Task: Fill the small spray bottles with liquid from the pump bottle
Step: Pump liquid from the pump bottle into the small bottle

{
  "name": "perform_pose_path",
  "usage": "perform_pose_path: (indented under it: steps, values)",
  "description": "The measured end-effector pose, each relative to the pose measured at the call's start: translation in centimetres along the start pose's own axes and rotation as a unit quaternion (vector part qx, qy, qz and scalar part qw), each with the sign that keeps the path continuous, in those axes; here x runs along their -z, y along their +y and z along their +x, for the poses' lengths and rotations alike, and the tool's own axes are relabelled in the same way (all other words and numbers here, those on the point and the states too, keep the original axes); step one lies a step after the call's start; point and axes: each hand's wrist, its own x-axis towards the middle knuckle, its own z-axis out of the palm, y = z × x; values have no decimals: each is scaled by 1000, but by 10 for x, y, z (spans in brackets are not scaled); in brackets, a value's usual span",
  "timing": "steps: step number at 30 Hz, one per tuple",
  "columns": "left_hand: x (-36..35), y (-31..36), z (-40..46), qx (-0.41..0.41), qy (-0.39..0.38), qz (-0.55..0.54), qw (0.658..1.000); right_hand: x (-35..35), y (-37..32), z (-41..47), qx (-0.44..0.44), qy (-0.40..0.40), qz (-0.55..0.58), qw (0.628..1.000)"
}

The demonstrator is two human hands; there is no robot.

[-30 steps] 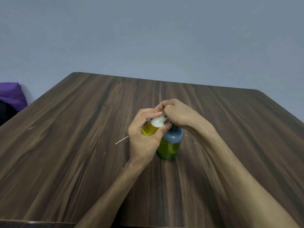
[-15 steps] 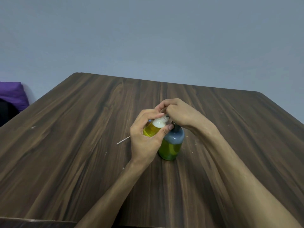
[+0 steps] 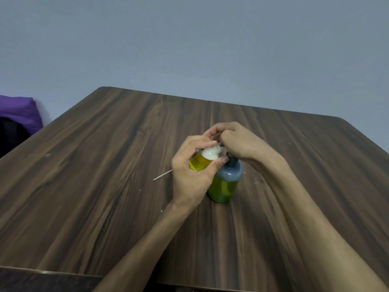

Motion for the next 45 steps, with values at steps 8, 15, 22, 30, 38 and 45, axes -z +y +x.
perform_pose_path:
  steps: [8,15,22,30,38,45]
  values:
    - [0,-1,0,-3,0,3,1000,-2,0,-3,-8,3,1,1000]
    - [-1,-2,0,-2,3,1,1000,1,0,-1,-4,-5,1,1000]
    - [0,-3,0,1,2,-8,1000,-2,1,-3,3,3,5,1000]
    - [-1,-4,0,5,-1,-10,1000,0,2,-1,-5,-7,3,1000]
    - [-2,-4,2,4,4,-9,1000,1,0,-1,1,-9,-3,1000]
    - [-2,-4,1,3,10,-5,1000,1,-1,-2,-1,-2,-16,1000]
